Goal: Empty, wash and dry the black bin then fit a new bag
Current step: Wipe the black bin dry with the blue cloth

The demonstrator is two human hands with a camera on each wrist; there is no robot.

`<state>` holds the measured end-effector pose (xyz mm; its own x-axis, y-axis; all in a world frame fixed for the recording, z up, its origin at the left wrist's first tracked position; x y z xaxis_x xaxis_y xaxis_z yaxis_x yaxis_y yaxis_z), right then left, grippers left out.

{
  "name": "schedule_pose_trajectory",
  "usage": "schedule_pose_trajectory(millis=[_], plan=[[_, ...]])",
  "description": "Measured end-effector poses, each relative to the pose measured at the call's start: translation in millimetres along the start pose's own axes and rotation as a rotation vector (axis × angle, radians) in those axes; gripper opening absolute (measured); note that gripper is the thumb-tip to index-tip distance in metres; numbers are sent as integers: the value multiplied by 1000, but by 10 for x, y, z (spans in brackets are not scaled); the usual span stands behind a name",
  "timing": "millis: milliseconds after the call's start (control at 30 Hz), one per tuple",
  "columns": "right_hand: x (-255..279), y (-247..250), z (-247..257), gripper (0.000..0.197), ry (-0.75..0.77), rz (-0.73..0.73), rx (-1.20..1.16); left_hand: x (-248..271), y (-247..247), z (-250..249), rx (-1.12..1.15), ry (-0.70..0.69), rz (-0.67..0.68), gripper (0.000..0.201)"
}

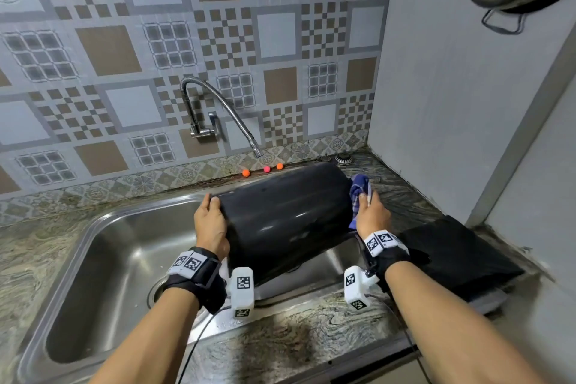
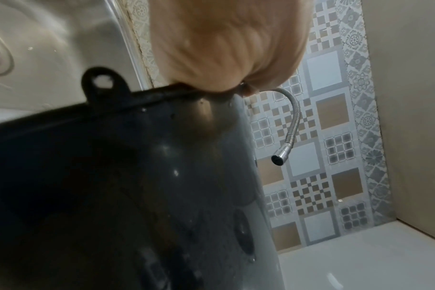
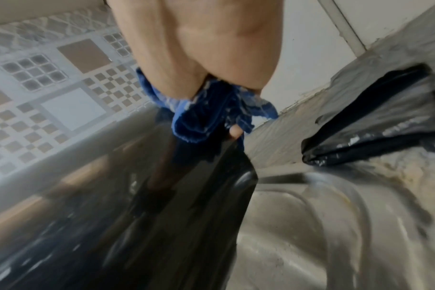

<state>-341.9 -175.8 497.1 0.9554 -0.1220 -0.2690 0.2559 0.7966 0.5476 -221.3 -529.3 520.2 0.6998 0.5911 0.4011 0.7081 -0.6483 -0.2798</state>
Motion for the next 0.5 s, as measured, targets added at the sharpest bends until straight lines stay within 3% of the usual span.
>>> schedule_pose_trajectory(millis=[200,300,433,500], plan=[[-631,79,-403,40,27,34,95,-94,75,134,18,18,-105,42],[-1022,59,-566,38,127,75,181,-30,7,203,36,14,-170,38],[-1498,-145,-786,39,374,202,414,17,-130,288,-17,-33,-249,39],[-1675,-266,-941,41,382,270,504,-20,-160,355,-36,-26,-277,38]])
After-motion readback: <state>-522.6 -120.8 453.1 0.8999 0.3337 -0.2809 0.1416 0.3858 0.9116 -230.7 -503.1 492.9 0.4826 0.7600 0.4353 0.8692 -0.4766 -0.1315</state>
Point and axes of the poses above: each hand's wrist, its own x-axis away from the middle knuckle, its own y-axis out of the back of the hand, z = x × y, the point moved 7 cm from there along -x, towards the middle knuckle, and after that the axes turned 15 degrees about y, right-handed, at the moved point
